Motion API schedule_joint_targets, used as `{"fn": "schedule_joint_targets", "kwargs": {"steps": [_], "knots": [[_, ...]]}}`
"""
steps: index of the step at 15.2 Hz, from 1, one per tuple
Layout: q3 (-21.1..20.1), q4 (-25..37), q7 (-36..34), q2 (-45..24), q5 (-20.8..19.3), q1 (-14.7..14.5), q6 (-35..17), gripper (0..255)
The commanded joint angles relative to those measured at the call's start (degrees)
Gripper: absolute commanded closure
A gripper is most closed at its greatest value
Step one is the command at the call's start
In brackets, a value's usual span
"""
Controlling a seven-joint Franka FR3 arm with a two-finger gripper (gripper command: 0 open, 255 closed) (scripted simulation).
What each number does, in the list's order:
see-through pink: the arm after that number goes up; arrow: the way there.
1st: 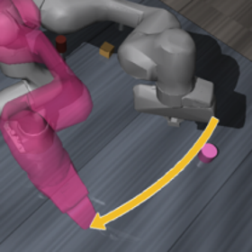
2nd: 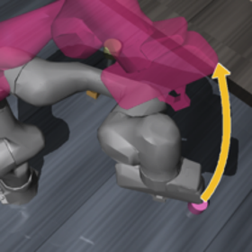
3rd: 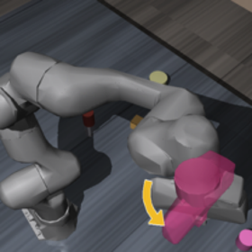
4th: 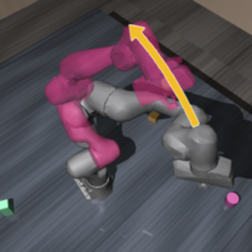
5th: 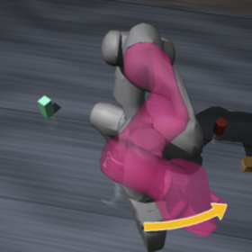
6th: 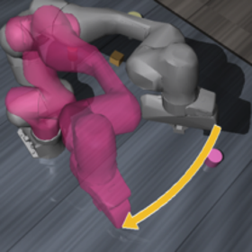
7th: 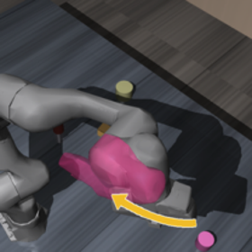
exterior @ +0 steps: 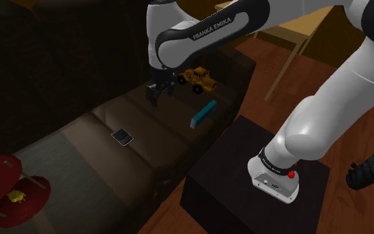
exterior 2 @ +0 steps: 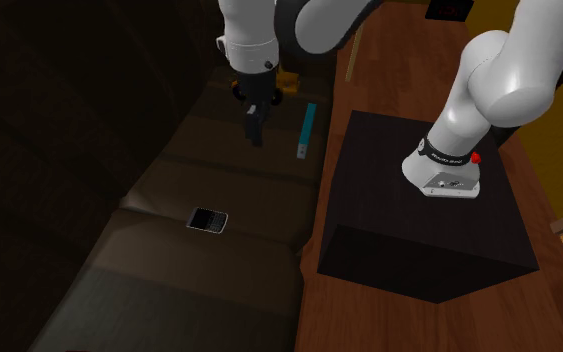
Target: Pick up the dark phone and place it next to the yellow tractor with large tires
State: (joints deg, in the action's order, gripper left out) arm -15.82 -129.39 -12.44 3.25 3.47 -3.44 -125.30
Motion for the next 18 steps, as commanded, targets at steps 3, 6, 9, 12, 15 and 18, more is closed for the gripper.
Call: {"fn": "schedule_joint_targets", "kwargs": {"steps": [3,6,9,12,15,18], "knots": [[-1.2,5.1,-2.7,-9.2,-2.7,-1.1,-3.8,0],[-1.4,9.4,-4.6,-15.8,-4.9,-2.3,-6.0,0],[-1.2,14.4,-6.3,-22.5,-7.1,-3.9,-7.4,0],[-0.7,20.0,-7.6,-29.2,-9.1,-5.7,-8.3,0],[-0.1,26.3,-8.5,-35.9,-10.7,-7.7,-8.5,0],[0.5,33.6,-9.1,-42.7,-11.9,-9.8,-8.0,0]]}}
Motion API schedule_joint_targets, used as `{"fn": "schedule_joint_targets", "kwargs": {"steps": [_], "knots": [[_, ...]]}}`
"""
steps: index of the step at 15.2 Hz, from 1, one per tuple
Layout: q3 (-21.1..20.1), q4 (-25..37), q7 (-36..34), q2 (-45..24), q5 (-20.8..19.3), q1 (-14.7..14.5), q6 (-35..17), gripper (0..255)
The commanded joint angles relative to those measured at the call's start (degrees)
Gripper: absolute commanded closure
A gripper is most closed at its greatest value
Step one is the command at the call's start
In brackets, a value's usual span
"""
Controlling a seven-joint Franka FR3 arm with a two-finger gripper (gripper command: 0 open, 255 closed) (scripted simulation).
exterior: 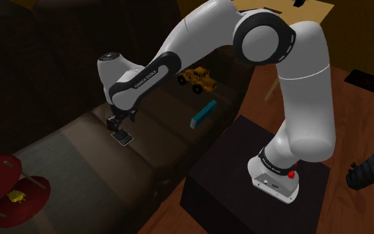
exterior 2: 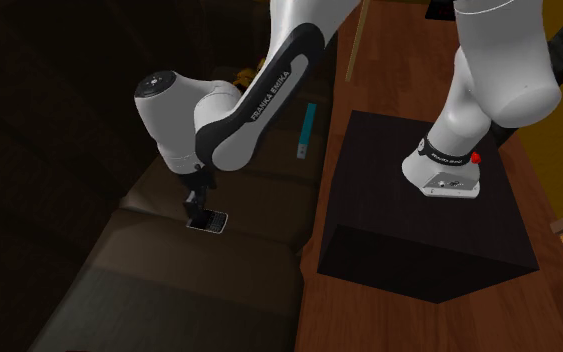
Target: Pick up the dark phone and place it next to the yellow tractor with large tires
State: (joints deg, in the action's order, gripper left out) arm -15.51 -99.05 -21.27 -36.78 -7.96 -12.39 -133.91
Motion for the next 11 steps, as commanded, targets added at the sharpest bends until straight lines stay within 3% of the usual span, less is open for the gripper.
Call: {"fn": "schedule_joint_targets", "kwargs": {"steps": [1,11], "knots": [[0.4,5.9,-0.3,-5.0,-0.8,-1.5,0.9,0],[1.4,8.9,-0.8,-11.0,-1.8,-2.9,-2.1,0]]}}
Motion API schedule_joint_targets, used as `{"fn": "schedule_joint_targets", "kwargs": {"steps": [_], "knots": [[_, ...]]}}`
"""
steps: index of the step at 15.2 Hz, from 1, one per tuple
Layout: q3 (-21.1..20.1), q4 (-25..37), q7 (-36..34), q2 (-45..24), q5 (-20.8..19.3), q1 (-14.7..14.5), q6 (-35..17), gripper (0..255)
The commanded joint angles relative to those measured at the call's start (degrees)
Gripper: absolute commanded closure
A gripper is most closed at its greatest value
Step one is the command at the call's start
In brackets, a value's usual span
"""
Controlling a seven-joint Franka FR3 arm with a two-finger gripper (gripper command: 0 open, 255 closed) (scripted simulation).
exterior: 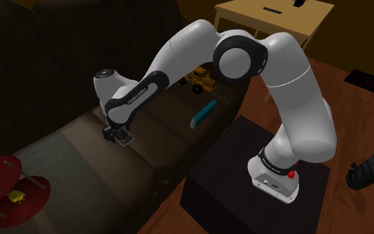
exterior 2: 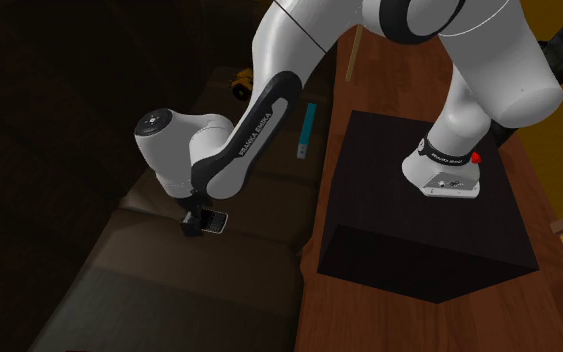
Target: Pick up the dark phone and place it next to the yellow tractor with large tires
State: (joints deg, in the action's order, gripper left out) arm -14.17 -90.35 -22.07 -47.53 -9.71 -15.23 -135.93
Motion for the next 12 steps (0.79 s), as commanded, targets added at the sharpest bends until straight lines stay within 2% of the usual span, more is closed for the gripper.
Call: {"fn": "schedule_joint_targets", "kwargs": {"steps": [1,6,7,12], "knots": [[0.0,0.2,0.0,-0.3,0.0,-0.1,-0.1,0],[0.0,0.2,0.0,-0.2,0.0,-0.1,-0.1,0],[0.0,0.2,0.0,-0.2,0.0,-0.1,-0.1,255],[0.1,0.3,0.0,-0.3,0.0,-0.1,-0.1,255]]}}
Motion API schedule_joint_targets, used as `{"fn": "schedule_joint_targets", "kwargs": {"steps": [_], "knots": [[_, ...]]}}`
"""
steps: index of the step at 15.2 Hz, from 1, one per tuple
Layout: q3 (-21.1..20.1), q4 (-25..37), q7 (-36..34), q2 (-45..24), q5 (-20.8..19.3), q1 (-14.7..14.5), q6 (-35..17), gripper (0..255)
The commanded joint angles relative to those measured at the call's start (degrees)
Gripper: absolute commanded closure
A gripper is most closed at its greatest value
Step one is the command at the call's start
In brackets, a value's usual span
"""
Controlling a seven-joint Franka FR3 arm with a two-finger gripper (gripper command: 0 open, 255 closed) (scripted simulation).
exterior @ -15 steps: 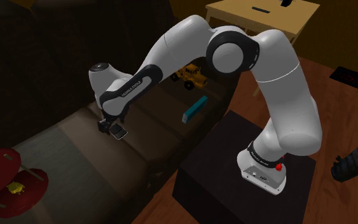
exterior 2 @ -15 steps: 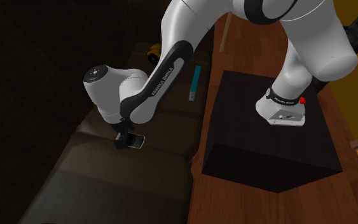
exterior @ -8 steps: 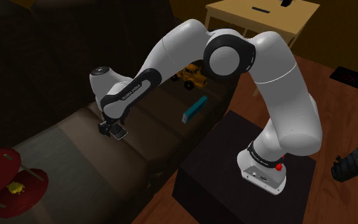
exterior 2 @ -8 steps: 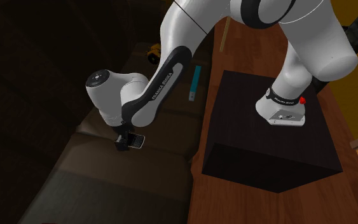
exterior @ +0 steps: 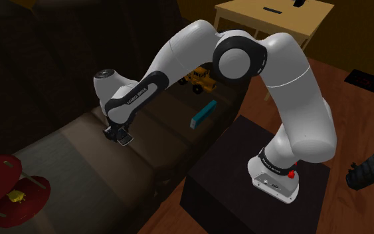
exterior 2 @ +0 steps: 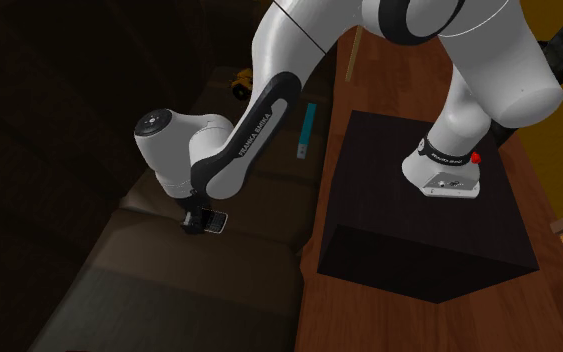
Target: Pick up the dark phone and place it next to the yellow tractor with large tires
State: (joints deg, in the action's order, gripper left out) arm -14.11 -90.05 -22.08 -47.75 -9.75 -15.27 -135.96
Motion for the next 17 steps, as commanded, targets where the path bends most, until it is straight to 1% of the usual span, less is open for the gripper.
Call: {"fn": "schedule_joint_targets", "kwargs": {"steps": [1,4,17], "knots": [[0.0,0.0,0.0,-0.1,0.0,0.0,0.0,255],[0.0,-0.1,0.0,0.0,0.0,0.0,-0.1,255],[-1.4,-1.3,0.4,7.0,1.4,1.0,5.8,255]]}}
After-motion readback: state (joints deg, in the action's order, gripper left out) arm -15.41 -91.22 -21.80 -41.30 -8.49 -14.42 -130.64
